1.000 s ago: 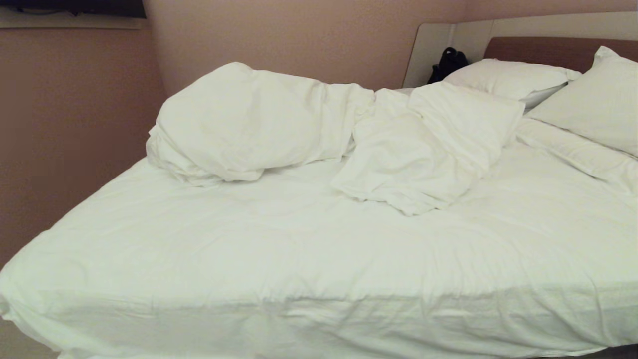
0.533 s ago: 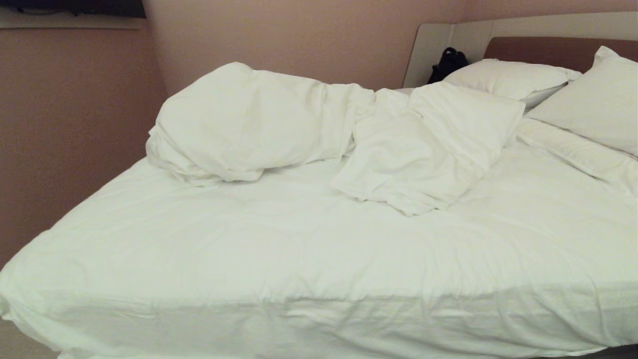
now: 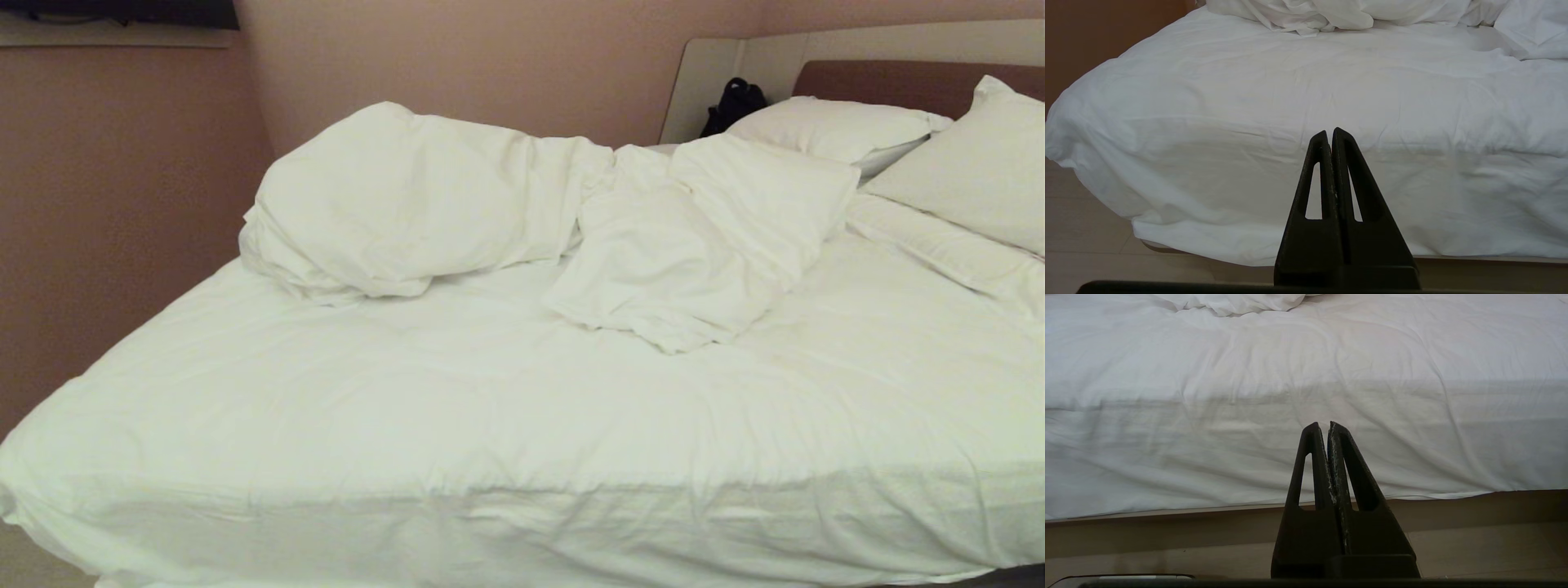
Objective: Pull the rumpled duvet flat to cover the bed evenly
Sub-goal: Hold the folded corner of the quilt
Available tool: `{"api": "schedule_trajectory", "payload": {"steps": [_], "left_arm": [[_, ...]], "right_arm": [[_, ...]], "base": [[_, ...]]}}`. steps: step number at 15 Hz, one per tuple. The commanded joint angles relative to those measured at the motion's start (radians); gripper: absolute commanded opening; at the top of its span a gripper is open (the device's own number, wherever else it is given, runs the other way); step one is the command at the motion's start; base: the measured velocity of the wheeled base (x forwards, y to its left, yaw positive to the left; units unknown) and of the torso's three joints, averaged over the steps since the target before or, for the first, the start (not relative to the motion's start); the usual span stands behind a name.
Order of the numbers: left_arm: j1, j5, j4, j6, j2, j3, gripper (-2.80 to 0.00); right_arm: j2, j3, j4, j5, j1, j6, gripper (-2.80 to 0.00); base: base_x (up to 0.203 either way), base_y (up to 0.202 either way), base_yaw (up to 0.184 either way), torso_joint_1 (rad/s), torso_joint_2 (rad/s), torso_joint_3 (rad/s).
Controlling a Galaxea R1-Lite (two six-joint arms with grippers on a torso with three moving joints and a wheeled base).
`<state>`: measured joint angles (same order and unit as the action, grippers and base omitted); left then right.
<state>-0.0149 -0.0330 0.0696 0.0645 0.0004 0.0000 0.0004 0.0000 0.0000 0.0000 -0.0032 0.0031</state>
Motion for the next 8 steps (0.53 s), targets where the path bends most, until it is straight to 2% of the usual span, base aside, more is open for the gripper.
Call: {"api": "schedule_trajectory", "payload": {"steps": [1, 5, 8], "left_arm": [[0.0, -0.001, 0.001, 0.001, 0.001, 0.0, -2.8], [0.0, -0.001, 0.001, 0.001, 0.001, 0.0, -2.8], [0.0, -0.001, 0.001, 0.001, 0.001, 0.0, -2.8]], "right_arm": [[0.0, 0.0, 0.0, 0.0, 0.0, 0.0, -2.8], [0.0, 0.0, 0.0, 0.0, 0.0, 0.0, -2.8], [0.0, 0.0, 0.0, 0.0, 0.0, 0.0, -2.8]], "base": [[0.0, 0.0, 0.0, 0.0, 0.0, 0.0], [0.0, -0.013, 0.003, 0.001, 0.0, 0.0], [0.0, -0.157, 0.005, 0.002, 0.0, 0.002]]}}
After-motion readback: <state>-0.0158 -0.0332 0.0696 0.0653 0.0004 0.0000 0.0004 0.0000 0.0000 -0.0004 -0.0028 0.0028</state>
